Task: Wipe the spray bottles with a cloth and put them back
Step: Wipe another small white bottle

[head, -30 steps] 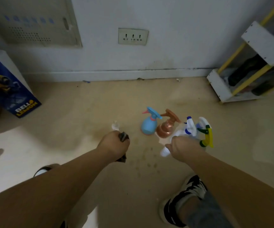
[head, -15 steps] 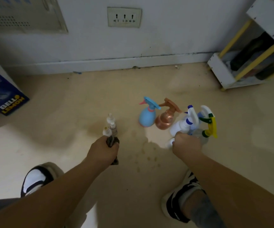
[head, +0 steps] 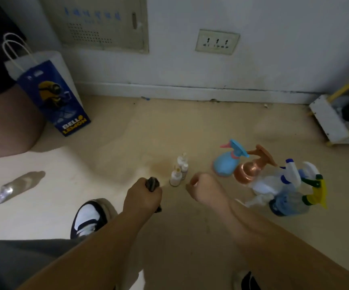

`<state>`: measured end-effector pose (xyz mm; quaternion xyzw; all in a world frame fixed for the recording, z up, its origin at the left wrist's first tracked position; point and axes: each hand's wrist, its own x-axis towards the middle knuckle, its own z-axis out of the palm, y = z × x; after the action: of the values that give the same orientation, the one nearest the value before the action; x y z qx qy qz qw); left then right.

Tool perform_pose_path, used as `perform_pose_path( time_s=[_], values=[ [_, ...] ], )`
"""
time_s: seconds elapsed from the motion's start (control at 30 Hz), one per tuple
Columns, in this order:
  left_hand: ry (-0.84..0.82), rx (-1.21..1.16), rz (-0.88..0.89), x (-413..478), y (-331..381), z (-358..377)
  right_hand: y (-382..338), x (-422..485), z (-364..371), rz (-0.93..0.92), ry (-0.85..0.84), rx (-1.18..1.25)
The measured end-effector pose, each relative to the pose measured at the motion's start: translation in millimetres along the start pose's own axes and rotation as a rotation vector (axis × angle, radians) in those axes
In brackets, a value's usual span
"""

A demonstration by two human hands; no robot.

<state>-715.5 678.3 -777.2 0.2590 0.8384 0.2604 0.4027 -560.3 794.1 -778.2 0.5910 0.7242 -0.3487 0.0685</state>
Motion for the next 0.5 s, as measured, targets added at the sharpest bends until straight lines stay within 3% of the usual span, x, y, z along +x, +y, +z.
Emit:
perform_pose_path(
  time_s=[0.2, 0.5],
  values=[
    [0.090, 0.009, -0.024, 21, -15, -10, -21, 34, 42, 0.035, 0.040, 0.254],
    [0.106, -0.018, -0.054, 37, -10, -6, -14, 48, 67, -0.023, 0.152, 0.327]
  ],
)
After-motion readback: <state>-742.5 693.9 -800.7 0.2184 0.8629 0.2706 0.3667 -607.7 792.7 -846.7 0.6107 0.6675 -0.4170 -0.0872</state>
